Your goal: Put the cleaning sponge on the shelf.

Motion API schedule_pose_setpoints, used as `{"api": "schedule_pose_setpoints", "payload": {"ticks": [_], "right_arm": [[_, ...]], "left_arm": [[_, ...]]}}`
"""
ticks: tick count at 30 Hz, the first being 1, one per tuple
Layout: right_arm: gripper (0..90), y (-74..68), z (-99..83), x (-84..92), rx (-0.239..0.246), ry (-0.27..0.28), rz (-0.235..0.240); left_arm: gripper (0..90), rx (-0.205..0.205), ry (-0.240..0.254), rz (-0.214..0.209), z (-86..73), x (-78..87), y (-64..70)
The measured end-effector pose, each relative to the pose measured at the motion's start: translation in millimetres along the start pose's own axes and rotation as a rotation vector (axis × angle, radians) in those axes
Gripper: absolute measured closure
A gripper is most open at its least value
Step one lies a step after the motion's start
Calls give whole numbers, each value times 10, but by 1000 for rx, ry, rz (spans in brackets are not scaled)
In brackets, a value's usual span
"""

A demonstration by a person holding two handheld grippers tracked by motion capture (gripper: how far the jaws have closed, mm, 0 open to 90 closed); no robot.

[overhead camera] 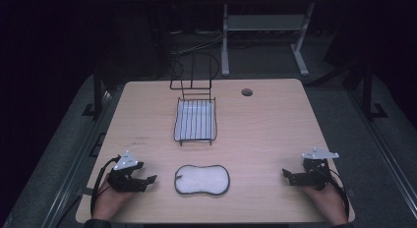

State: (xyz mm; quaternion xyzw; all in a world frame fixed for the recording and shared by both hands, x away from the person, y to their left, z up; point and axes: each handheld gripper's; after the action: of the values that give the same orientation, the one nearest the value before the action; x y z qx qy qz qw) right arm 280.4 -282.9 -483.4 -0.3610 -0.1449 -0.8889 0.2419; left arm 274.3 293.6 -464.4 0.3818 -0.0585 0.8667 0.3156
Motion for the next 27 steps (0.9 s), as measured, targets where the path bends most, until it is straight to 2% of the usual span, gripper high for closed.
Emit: {"api": "schedule_pose_setpoints", "payload": {"ticks": [1,3,4,7,8,9,10,16,20,23,24,27], "right_arm": [[23,0,0,0,0,0,0],[24,-1,2,-2,-2,0,-1],[24,-1,2,-2,-2,0,-1],[24,-1,2,-2,-2,0,-1],[24,-2,2,-2,-3,0,-2],[24,-2,2,-2,-3,0,-2],[24,-2,2,-2,-3,0,-2],[24,-2,2,-2,-2,0,-2],[24,-2,3,-2,-4,0,-2],[24,-2,3,-3,-4,0,-2],[24,-3,3,-2,-4,0,-2],[24,-3,3,-2,-4,0,-2]], "left_arm": [[276,-8,1,-14,22,9,17],[391,-12,8,-34,60,25,58],[391,-11,10,-50,79,31,78],[502,-20,9,-83,129,38,141],[594,-28,5,-96,143,42,160],[594,-33,4,-103,158,45,181],[632,-33,3,-117,173,45,203],[897,-62,9,-184,285,62,313],[898,-78,3,-207,337,33,374],[898,-94,-5,-234,394,-14,456],[899,-110,-8,-252,442,-48,511],[899,-123,-14,-267,488,-78,571]]}}
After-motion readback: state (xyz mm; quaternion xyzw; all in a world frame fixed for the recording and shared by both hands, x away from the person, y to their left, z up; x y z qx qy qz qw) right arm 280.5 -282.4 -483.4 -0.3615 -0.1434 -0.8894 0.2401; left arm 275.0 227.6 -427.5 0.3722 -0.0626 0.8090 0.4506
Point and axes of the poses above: each handheld gripper's, and its own axes: x roughly backward along the jaws, z roughly out of its top, y roughly to its right, and after that the axes turned 9 degrees about x, right-handed
